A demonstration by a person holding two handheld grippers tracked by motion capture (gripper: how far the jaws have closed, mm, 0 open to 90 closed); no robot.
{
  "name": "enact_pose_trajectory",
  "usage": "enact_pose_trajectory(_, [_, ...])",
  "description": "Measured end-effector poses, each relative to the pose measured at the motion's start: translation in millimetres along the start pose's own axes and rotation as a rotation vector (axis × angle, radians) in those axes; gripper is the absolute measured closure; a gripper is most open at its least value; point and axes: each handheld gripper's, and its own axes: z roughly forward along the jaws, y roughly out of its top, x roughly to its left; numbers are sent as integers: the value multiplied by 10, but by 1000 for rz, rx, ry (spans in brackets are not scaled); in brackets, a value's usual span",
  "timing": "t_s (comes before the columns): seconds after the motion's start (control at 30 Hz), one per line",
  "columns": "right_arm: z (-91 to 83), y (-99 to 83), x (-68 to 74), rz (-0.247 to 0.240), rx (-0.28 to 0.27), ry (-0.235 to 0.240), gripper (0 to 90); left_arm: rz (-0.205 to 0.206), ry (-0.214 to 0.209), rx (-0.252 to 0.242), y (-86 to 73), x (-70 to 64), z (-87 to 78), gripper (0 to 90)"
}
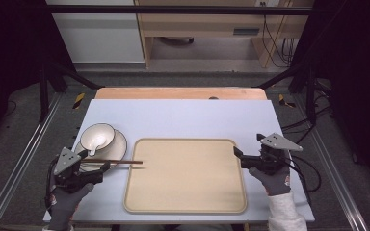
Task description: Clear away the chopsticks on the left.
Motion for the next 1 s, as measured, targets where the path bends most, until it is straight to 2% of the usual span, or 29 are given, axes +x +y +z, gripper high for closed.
enact_pose_trajectory(0.33, [-26,17,8,9,-9,-2,49,2,0,15,-97,148,-104,114])
enact_pose_trajectory(0.47, [-11,22,38,14,-8,13,52,11,18,36,-139,205,-118,125])
enact_pose_trajectory(0.63, [26,50,123,-9,11,34,52,13,32,79,-201,290,-102,151])
enact_pose_trajectory(0.73, [31,69,168,-17,14,41,53,30,41,109,-222,325,-82,168])
enact_pose_trajectory(1.0, [43,85,209,-29,17,49,54,58,47,156,-267,331,69,237])
